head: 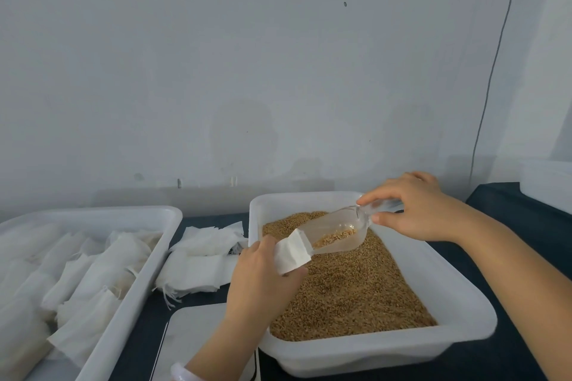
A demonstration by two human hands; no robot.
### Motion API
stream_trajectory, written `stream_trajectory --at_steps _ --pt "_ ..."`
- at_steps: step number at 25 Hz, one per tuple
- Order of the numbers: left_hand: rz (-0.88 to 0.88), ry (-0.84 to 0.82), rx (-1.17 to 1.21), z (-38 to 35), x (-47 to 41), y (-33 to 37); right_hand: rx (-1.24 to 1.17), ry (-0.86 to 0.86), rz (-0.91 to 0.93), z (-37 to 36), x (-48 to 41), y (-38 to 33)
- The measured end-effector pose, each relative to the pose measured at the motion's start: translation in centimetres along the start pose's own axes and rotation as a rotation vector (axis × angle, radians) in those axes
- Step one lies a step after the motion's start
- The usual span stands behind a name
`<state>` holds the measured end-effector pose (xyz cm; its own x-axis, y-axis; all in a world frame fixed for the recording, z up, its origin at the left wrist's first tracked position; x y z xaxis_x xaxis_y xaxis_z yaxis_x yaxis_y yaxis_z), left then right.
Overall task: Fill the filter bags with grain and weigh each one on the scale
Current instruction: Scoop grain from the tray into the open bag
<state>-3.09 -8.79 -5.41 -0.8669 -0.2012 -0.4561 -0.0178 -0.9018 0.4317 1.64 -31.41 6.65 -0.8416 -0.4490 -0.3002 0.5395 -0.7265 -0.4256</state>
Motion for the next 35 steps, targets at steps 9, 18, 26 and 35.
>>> stream_trajectory --at_steps 9,18,26,35 --pt "-0.056 -0.066 -0.104 -0.1 0.1 0.3 0.147 0.027 0.066 0.7 -0.1 -0.7" --pt "-0.038 -0.205 -0.074 -0.3 -0.2 0.5 0.255 0.057 0.155 1.1 -0.9 -1.5" --pt "-0.009 -0.228 -0.011 -0.1 -0.2 0.5 0.287 0.066 0.219 0.9 -1.6 -1.8" --pt "0.027 -0.227 0.115 0.0 -0.3 0.3 0.319 0.109 0.258 0.9 -1.8 -1.8"
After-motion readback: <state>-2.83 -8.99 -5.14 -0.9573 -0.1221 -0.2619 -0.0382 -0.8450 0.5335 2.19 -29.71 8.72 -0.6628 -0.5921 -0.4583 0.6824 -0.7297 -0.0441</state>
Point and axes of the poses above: each hand's wrist, its own x-axis away from the middle knuckle, its own z-axis out of the back of the hand, y = z × x, the point moved 1 cm from there along -x, towards the middle knuckle, and after that the axes turned 15 degrees about -x, right-handed, at the moved point
